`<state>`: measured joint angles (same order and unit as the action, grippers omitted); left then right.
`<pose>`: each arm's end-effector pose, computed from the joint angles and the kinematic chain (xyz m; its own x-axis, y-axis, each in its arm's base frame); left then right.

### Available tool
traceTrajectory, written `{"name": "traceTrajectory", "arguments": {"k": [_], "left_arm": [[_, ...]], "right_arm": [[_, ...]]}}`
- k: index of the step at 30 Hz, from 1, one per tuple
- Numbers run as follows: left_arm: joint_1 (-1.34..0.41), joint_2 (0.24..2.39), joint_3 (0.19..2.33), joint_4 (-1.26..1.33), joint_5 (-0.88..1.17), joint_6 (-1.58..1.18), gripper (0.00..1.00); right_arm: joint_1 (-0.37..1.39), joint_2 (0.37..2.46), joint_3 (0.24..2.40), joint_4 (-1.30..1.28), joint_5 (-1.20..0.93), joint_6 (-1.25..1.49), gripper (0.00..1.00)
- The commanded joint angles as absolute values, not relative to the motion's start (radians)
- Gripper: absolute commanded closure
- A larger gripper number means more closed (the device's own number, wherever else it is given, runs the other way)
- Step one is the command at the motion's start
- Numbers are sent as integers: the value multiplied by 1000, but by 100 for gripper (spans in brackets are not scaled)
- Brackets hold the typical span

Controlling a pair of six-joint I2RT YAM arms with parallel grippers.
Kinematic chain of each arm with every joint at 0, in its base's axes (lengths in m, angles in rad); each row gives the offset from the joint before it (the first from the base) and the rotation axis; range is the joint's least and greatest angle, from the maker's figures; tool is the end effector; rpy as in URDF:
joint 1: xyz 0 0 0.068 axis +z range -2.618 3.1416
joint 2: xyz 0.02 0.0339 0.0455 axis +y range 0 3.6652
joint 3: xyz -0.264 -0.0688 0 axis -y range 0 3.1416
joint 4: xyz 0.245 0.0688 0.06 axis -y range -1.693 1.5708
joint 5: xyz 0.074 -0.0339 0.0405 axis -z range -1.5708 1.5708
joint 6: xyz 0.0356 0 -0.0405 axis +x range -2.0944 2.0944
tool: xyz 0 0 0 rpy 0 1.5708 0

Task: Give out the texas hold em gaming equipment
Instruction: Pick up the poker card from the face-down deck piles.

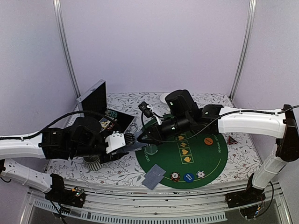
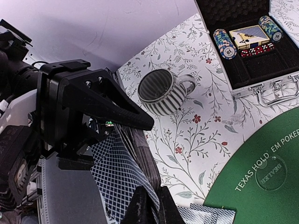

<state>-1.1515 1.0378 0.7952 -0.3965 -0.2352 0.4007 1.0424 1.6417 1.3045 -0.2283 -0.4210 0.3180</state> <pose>0.0993 -0.2024 0.2755 0.0932 0.7227 -0.6848 0.8425 0.3093 0.4411 0.1788 0.3352 0.2953 -0.5574 -0.3889 -0.7335 -0.8295 0.2987 0.4720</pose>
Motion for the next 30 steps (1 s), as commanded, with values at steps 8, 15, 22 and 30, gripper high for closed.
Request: {"name": "traceTrajectory", "arguments": {"k": [8, 15, 22, 30], "left_arm": [[-1142, 1019, 795, -373, -244, 397, 47], [-1143, 1019, 793, -373, -244, 398, 47], [-1142, 1019, 793, -373, -244, 397, 47], [-1142, 1022, 793, -374, -244, 398, 47]], "right_arm": [[1034, 1596, 1335, -299, -403, 308, 77], [1034, 1609, 1345, -310, -402, 310, 76], [1029, 1580, 1345, -339, -384, 317, 89], [1026, 1543, 1350, -378, -369, 327, 98]]}}
